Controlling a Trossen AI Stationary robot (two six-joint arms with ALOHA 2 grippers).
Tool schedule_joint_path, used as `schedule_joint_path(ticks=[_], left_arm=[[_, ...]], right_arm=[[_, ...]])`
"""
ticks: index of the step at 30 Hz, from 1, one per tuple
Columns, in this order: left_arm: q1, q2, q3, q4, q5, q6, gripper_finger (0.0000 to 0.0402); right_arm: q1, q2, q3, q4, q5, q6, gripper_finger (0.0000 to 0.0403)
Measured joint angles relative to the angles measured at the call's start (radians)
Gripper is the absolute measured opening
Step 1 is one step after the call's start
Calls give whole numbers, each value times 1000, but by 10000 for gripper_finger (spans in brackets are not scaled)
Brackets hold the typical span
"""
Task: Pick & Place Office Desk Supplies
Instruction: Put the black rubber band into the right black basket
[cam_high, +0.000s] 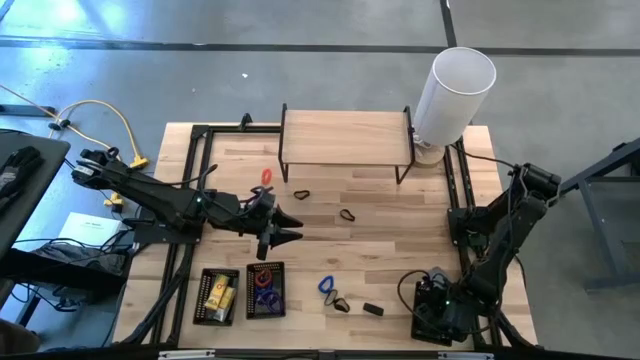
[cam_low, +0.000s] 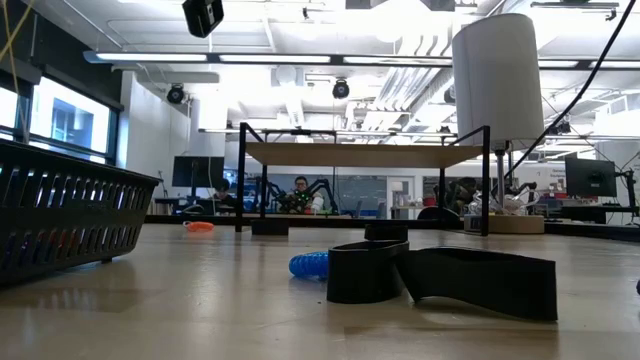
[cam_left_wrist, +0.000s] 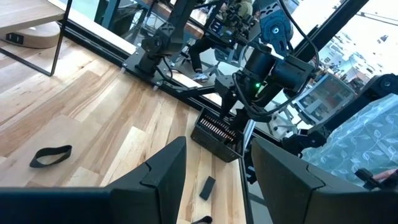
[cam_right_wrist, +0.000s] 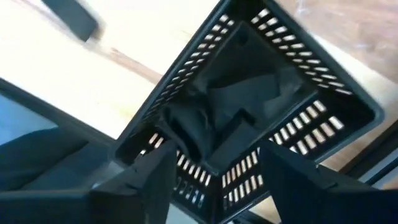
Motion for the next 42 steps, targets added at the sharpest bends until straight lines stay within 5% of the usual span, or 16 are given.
schedule_joint_path(ticks=[7, 12, 20, 23, 34, 42], left_arm=[[-10, 0, 0, 0, 54, 0, 177], [-36, 0, 0, -1, 73, 0, 177], [-65, 0, 0, -23, 73, 0, 177], [-74, 0, 0, -34, 72, 0, 177], [-135, 0, 0, -65, 68, -50, 177], [-201, 0, 0, -68, 32, -50, 177]], right_arm=[[0, -63, 1, 44, 85, -32, 227], [0, -139, 9, 46, 263, -107, 227], [-39, -224, 10, 256, 720, -549, 227], [-68, -223, 10, 332, 801, -735, 227], [-339, -222, 10, 547, 763, -1293, 227], [-462, -181, 10, 604, 399, -1492, 220]])
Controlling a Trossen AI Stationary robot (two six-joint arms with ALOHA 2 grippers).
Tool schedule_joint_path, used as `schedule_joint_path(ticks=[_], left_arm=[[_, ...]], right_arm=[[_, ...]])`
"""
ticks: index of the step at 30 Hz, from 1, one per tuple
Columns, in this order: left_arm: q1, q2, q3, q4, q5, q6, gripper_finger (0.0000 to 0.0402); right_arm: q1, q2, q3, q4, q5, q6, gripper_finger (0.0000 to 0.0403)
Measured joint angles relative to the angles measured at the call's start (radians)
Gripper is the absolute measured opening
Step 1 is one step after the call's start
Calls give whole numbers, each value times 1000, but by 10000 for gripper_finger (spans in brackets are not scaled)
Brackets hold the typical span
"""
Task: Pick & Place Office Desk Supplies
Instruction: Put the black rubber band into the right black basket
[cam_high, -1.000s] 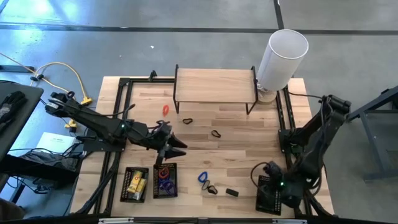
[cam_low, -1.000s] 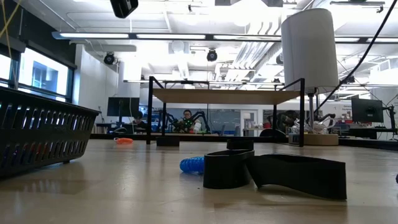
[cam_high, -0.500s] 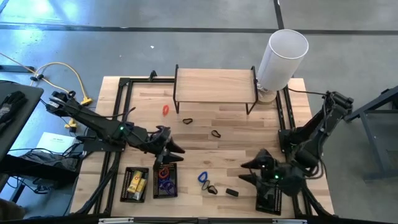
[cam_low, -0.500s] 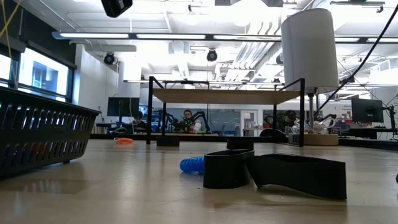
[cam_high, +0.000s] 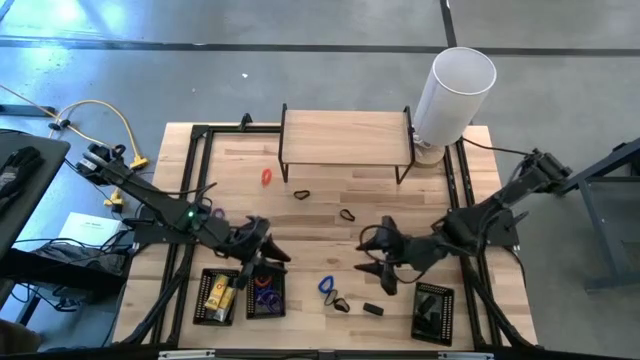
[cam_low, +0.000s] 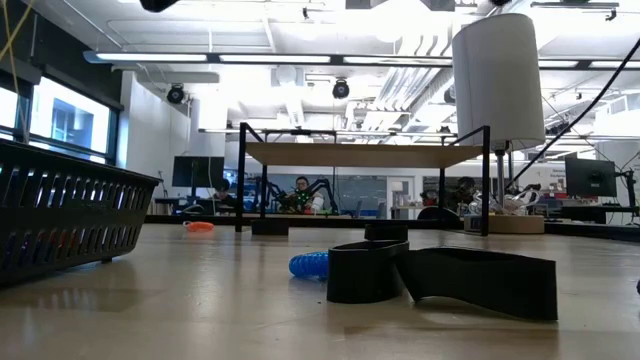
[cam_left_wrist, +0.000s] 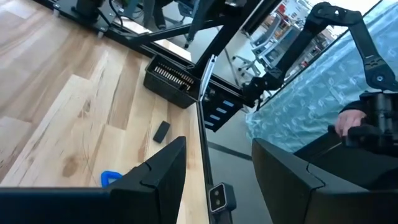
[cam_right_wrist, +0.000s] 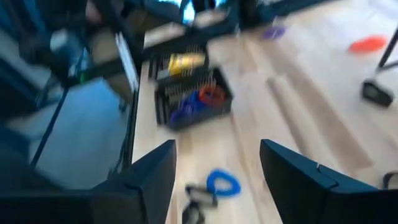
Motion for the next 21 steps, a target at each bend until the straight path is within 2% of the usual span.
schedule_joint_path(ticks=[5, 8, 21], left_arm=[[-12, 0, 0, -22, 0, 4, 177], [-11, 0, 0, -26, 0, 4, 177], [16, 0, 0, -58, -29, 10, 177]], right_arm=[[29, 73, 0, -84, -173, 53, 216], [64, 132, 0, -95, -235, 86, 215], [178, 393, 0, -129, -295, 219, 215]])
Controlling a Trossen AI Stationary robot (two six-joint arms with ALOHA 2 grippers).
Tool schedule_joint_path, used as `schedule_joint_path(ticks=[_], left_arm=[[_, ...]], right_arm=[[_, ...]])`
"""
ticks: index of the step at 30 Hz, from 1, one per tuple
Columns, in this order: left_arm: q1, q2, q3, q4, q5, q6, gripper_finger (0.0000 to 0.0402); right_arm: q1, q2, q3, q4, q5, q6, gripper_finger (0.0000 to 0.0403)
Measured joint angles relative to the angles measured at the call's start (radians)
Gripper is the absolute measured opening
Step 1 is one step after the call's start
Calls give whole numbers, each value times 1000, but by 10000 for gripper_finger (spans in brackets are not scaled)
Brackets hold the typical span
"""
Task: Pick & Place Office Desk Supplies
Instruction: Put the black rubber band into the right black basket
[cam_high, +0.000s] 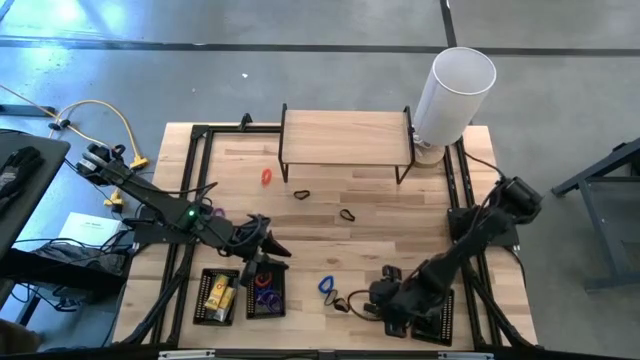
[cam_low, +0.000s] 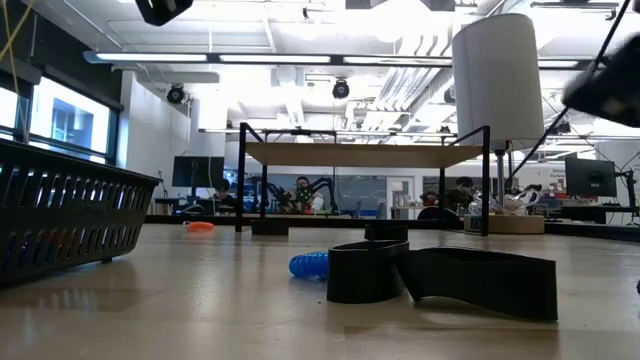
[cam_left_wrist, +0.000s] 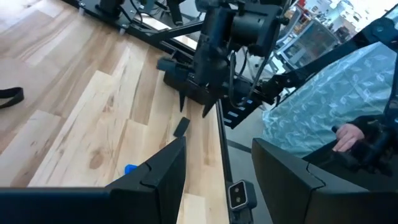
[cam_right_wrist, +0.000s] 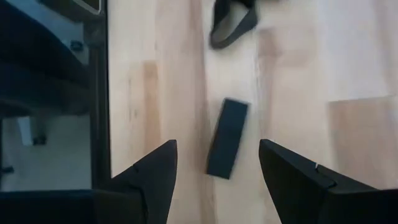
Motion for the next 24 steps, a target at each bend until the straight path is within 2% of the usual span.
schedule_joint_path(ticks=[4, 13, 24], left_arm=[[0, 0, 0, -6, 0, 14, 177], [0, 0, 0, -34, 1, 14, 177], [0, 0, 0, -48, 1, 10, 177]], right_arm=[[18, 49, 0, 10, -12, -3, 215], [18, 128, 0, -5, 68, -40, 215], [-3, 140, 2, -4, 44, -113, 211]])
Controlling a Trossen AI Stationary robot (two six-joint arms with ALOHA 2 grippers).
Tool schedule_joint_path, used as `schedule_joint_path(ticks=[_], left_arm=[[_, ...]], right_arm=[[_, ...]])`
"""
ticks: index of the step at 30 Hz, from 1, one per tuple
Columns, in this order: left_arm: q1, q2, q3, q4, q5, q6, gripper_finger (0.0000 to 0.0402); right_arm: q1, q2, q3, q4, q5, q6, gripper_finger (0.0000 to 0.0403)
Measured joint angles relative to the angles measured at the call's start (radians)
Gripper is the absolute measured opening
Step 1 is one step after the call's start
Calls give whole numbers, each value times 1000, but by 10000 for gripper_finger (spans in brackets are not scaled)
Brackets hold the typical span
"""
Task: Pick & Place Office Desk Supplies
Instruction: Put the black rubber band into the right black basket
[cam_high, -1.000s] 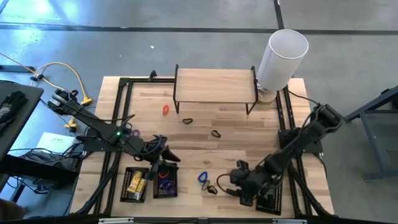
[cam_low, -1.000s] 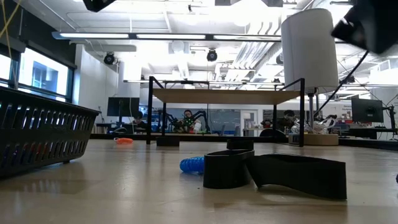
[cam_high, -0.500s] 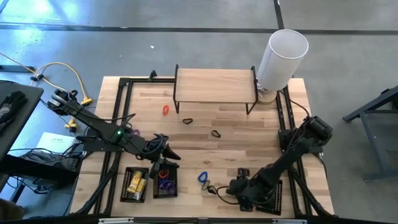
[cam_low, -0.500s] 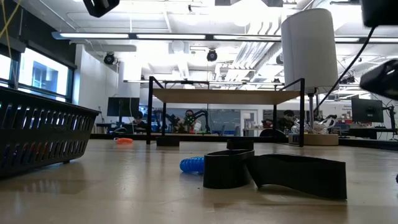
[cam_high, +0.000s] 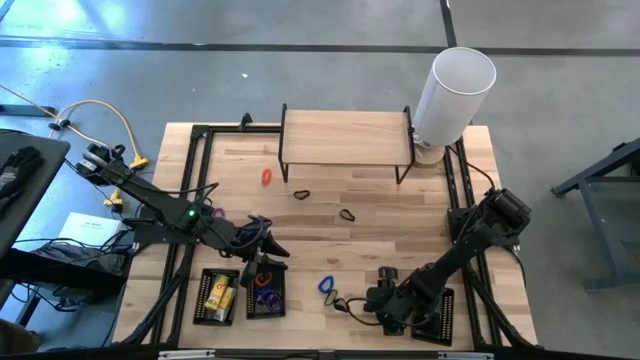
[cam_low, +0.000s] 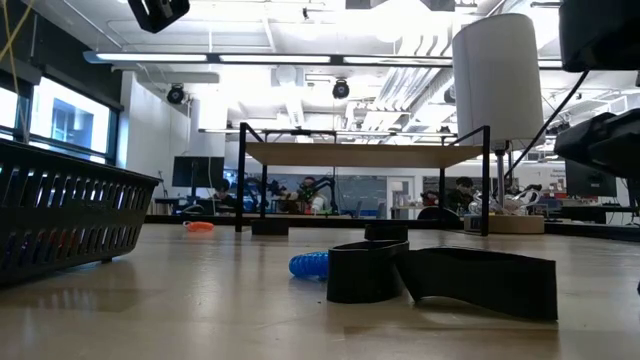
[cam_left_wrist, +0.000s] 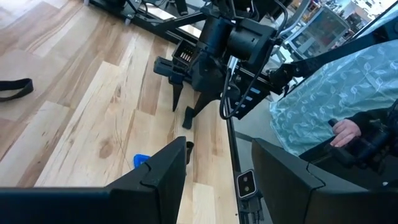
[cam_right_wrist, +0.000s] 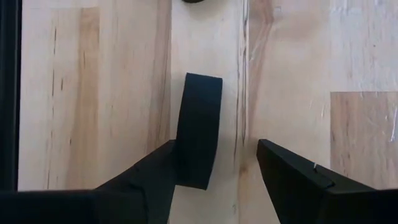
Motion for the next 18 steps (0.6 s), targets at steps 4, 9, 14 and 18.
schedule_joint_path(ticks=[4, 9, 14, 18], left_arm=[[0, 0, 0, 0, 0, 0, 177], [0, 0, 0, 0, 0, 0, 177], [0, 0, 0, 0, 0, 0, 177], [0, 0, 0, 1, 0, 0, 177]], right_arm=[[-2, 0, 0, -2, -14, 3, 176], [-9, 1, -1, 0, -44, 10, 90], [-22, 2, 0, 15, -115, 18, 10], [-30, 2, 4, 17, -131, 59, 4]])
